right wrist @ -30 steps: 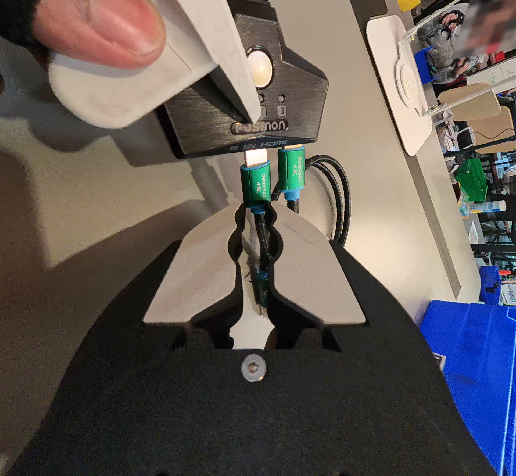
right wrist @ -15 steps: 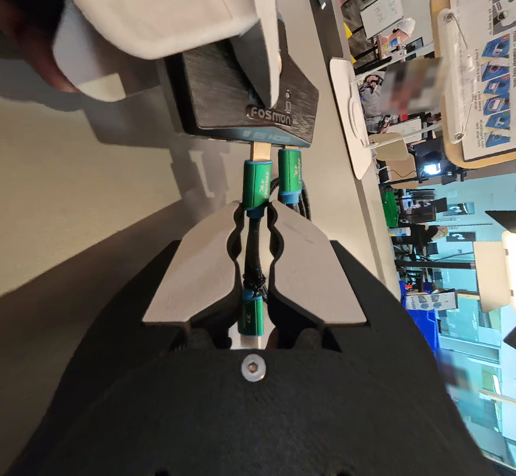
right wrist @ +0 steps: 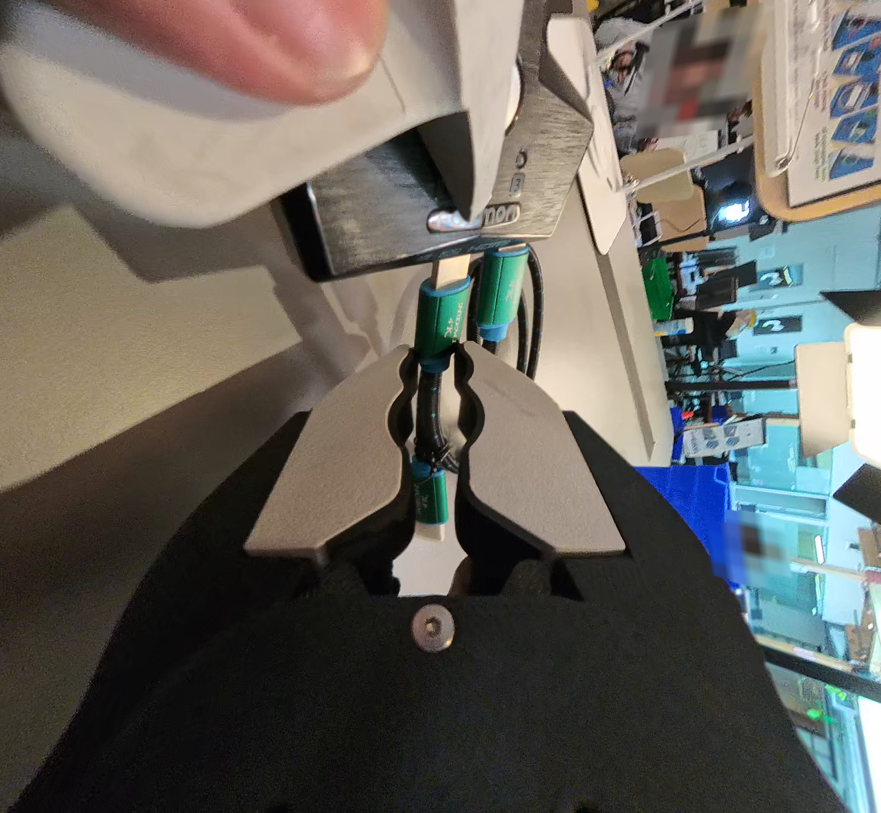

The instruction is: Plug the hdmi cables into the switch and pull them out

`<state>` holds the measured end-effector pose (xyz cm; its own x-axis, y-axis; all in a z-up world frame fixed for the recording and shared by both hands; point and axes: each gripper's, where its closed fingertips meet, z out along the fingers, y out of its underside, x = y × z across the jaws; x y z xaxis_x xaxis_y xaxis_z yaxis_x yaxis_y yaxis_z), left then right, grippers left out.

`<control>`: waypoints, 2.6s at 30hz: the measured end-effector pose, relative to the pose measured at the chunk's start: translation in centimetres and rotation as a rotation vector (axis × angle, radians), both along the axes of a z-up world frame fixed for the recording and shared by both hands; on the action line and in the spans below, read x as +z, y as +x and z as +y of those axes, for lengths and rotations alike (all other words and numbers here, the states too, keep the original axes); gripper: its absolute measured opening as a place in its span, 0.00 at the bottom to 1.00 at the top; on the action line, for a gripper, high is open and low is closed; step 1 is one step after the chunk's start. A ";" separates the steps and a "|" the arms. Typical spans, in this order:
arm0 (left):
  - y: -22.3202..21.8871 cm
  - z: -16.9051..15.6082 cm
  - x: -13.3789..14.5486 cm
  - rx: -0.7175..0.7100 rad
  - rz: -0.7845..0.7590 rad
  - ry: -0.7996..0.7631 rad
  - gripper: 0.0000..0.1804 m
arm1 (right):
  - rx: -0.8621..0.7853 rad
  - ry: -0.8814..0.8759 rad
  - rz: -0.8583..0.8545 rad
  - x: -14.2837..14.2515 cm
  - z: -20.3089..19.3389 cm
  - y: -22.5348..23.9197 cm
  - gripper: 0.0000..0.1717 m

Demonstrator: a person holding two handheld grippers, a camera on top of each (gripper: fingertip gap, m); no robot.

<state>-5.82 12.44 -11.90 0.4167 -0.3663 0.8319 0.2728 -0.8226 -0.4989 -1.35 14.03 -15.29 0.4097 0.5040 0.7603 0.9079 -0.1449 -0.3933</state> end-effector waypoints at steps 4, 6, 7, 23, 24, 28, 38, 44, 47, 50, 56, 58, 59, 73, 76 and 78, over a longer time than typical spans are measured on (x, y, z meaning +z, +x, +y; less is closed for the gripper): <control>0.3 -0.3 0.1 -0.023 0.031 0.019 0.11 | -0.051 -0.028 0.002 -0.4 0.3 0.1 0.07; 0.3 -0.3 0.1 -0.021 0.013 0.013 0.11 | -0.059 -0.036 0.001 -0.4 0.3 0.1 0.07; 0.2 -0.3 0.1 -0.020 0.008 0.012 0.11 | -0.058 -0.037 -0.005 -0.5 0.2 0.0 0.07; 0.0 -0.2 0.3 0.032 -0.472 -0.265 0.12 | 0.007 0.172 0.036 1.3 0.3 -1.0 0.08; 0.1 -0.1 0.3 0.034 -0.489 -0.275 0.12 | 0.012 0.187 0.032 1.4 0.4 -1.0 0.08; -0.1 0.0 0.1 0.044 -0.471 -0.284 0.12 | 0.031 0.196 -0.010 1.2 0.5 -0.8 0.07; -0.3 0.4 -0.5 0.133 -0.255 -0.174 0.11 | 0.020 0.188 -0.082 -0.2 1.0 -0.8 0.07; -1.5 0.9 0.3 0.164 -0.328 -0.110 0.11 | 0.147 0.009 -0.131 -2.6 -0.2 -1.7 0.11; -2.5 1.3 1.2 0.170 -0.379 -0.065 0.12 | 0.272 -0.059 -0.107 -2.5 -1.2 -2.3 0.16; -3.7 1.6 2.2 0.182 -0.458 -0.028 0.11 | 0.395 -0.183 -0.052 -2.3 -2.8 -2.4 0.21; -5.6 1.7 2.6 0.216 -0.452 0.008 0.12 | 0.537 -0.430 0.158 -1.3 -3.1 -1.2 0.25; -6.2 1.8 2.4 0.235 -0.454 0.004 0.12 | 0.565 -0.496 0.183 -1.1 -2.5 -0.8 0.25; -6.4 1.8 2.3 0.247 -0.456 -0.002 0.12 | 0.573 -0.521 0.190 -1.2 -2.1 -0.8 0.25; -7.8 1.8 0.9 0.361 -0.545 -0.115 0.11 | 0.430 -0.529 0.186 -3.2 -0.6 -2.6 0.09; -7.3 1.9 1.1 0.344 -0.587 -0.112 0.12 | 0.357 -0.389 0.282 -1.2 0.0 -3.9 0.09; -6.8 1.9 1.1 0.332 -0.585 -0.101 0.11 | 0.305 -0.279 0.313 0.4 0.6 -4.3 0.08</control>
